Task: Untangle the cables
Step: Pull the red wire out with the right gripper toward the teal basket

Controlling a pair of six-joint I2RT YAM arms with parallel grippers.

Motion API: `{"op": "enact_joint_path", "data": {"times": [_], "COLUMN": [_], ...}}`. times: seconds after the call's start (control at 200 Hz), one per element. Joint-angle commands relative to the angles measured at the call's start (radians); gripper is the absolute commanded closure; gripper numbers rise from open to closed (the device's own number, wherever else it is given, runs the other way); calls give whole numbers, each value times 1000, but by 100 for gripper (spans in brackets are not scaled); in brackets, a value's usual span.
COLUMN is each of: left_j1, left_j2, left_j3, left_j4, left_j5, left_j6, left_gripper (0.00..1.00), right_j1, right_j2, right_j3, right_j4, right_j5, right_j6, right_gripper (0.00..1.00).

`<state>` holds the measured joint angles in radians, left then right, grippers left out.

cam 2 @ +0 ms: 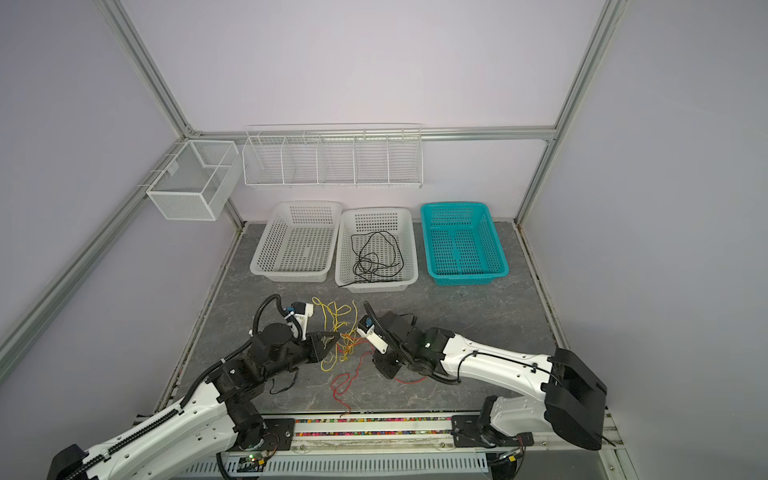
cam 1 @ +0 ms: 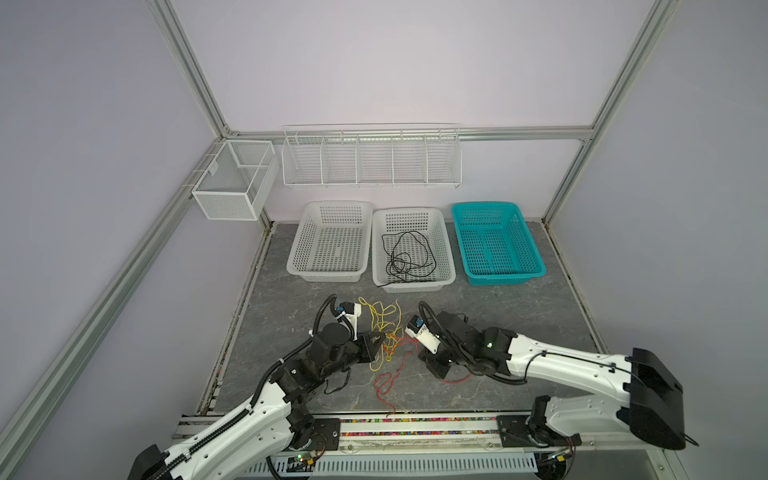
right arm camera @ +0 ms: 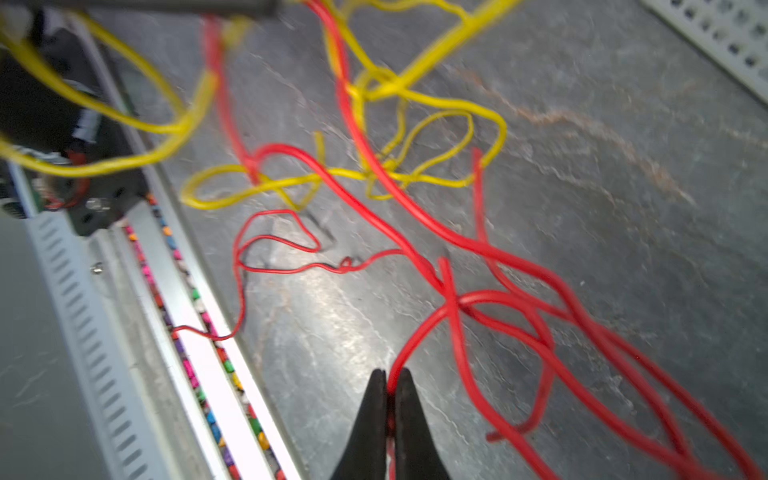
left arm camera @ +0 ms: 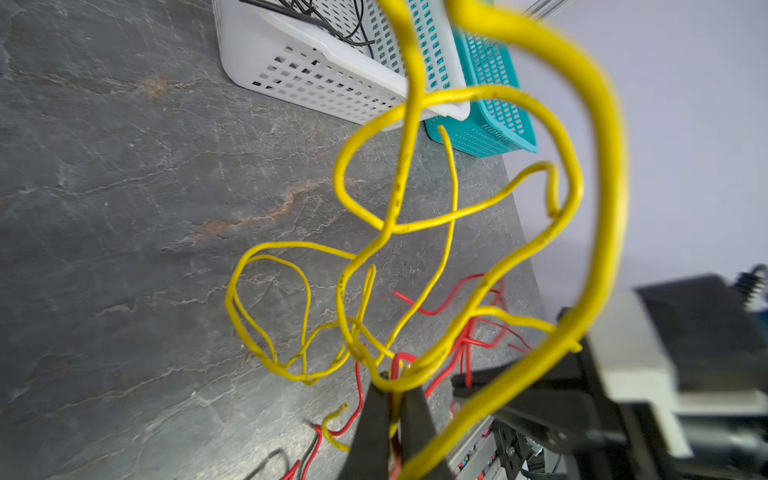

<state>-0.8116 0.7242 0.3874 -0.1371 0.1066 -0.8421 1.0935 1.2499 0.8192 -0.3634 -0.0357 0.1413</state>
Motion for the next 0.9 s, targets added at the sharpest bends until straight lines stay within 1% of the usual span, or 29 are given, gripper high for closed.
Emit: {"op": "enact_joint_path", "data": {"times": [0.0,0.075,0.115,0.345,0.44,0.51,0.665,0.79,0.895], "left_j1": [3,3,3,3,3,3,3,3,3], "left_j2": [24,24,54,66,57,53,77,96,81], "left_j3": [1,3,2,-12,-20,-28,-59,-70,-61], "left_j4": [56,71,77,102,103,106,151,190,179], "left_j5": [15,20,25,30,27,23,38,54,61], "left_j6": [-21,-24,-26,-38,-39,-40,-60,-71,-63], "left_gripper": [100,100,100,100,100,100,100,100,100], "right_j1": [13,13,13,6,-2,-23,-91,-137,-173], "right_j2": [-64,-82,-87,-86,-95,-143,-268,-291,-311], "right_j3": [31,42,49,54,83,57,-37,-76,-70], "right_j4": [54,76,87,152,139,199,355,441,412], "right_j5": [-92,-136,-166,-383,-411,-432,-426,-396,-283], "right_j6": [-56,-63,-66,-62,-54,-17,86,140,150], "right_gripper": [93,93,93,93,93,93,93,93,93]}}
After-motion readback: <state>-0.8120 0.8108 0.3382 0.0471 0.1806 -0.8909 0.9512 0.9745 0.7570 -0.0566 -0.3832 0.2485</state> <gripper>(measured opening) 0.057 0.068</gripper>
